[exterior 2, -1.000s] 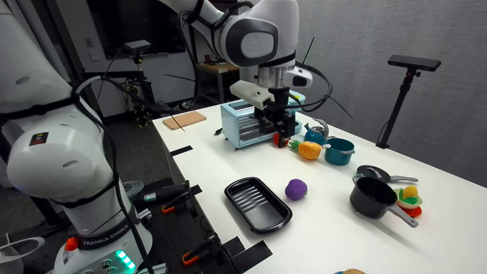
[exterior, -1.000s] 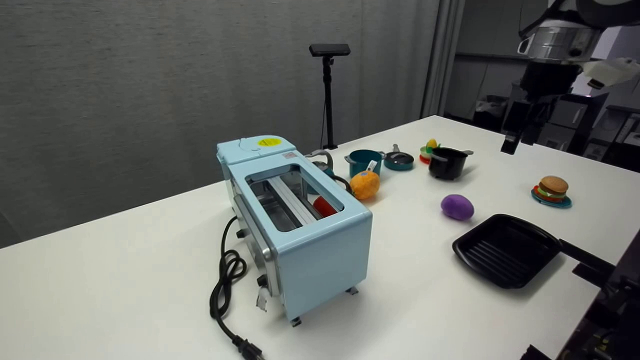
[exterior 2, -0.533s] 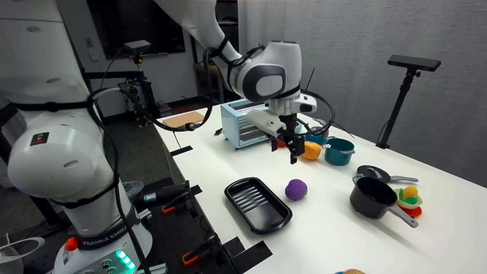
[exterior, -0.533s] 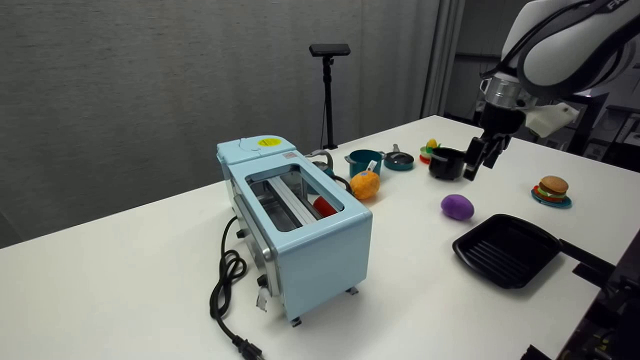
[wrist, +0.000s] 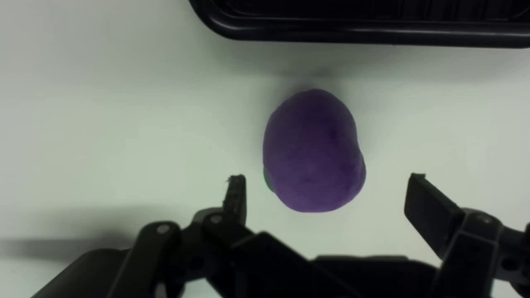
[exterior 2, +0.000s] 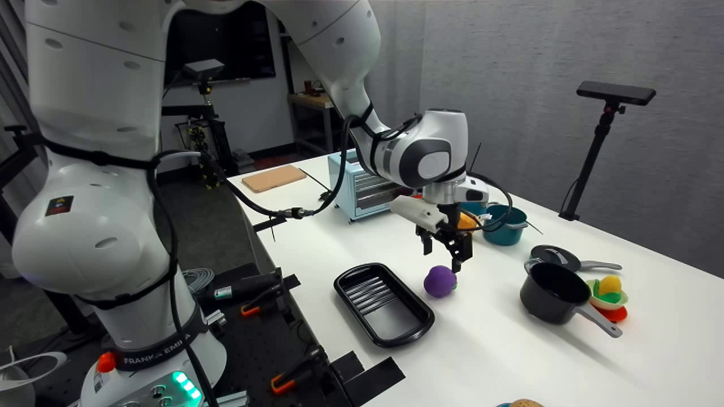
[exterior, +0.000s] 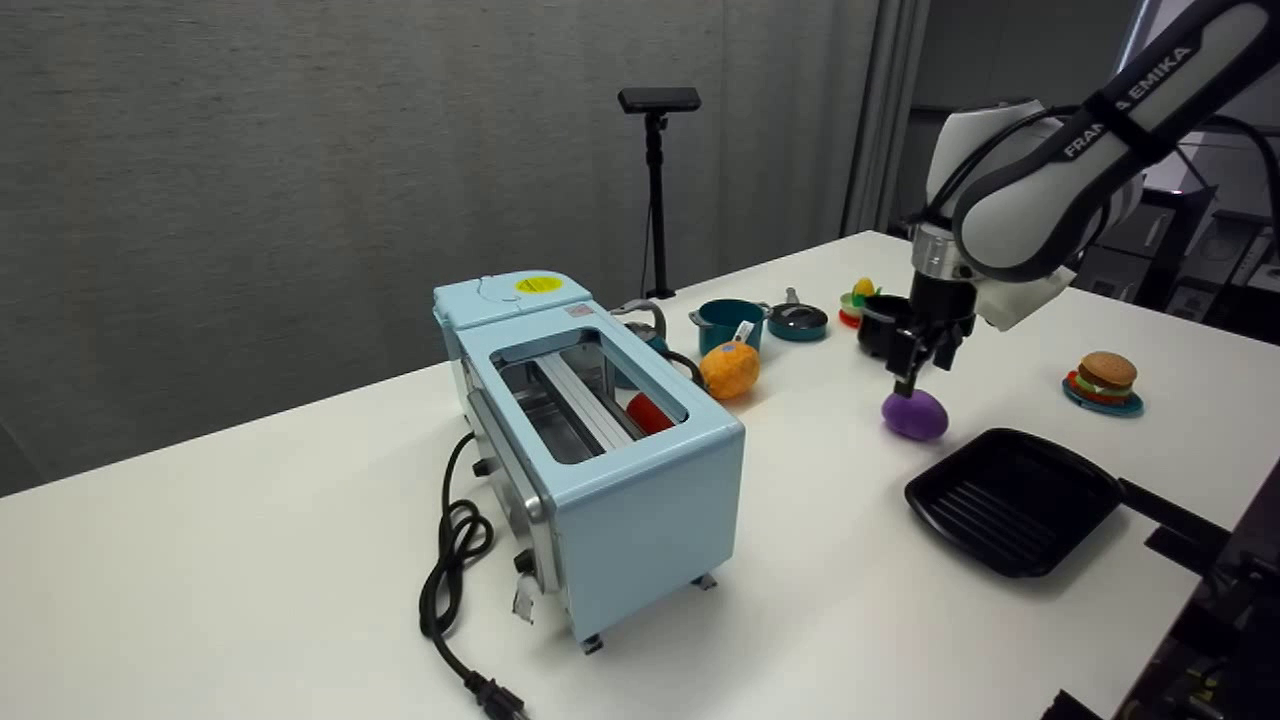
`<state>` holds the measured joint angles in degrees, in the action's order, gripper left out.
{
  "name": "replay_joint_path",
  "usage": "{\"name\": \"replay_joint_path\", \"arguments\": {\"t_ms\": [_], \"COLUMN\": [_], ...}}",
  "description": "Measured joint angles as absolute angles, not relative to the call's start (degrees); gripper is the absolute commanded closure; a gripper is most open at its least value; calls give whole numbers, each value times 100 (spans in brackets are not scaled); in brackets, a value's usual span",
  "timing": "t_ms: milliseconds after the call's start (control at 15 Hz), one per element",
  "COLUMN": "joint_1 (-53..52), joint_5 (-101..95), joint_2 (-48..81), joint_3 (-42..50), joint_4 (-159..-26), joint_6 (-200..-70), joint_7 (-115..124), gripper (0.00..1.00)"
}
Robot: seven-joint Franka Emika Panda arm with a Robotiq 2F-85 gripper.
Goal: Put the purple plush toy on the oven tray
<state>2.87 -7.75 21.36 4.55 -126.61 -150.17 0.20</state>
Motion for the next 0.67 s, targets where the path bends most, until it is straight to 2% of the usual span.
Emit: {"name": "replay_joint_path", "arguments": {"t_ms": [400, 467, 533, 667], "joint_1": [280, 280, 280, 280], "joint_5": [-774, -757, -748, -734], "joint_2": [2857, 2922, 2971, 3021], "joint_3": [513, 510, 507, 501], "joint_4": [-12097, -12046, -12015, -11992], "joint_6": [-15010, -14999, -14989, -14970], "joint_7": [40, 40, 40, 40], "gripper": [2, 27, 27, 42]}}
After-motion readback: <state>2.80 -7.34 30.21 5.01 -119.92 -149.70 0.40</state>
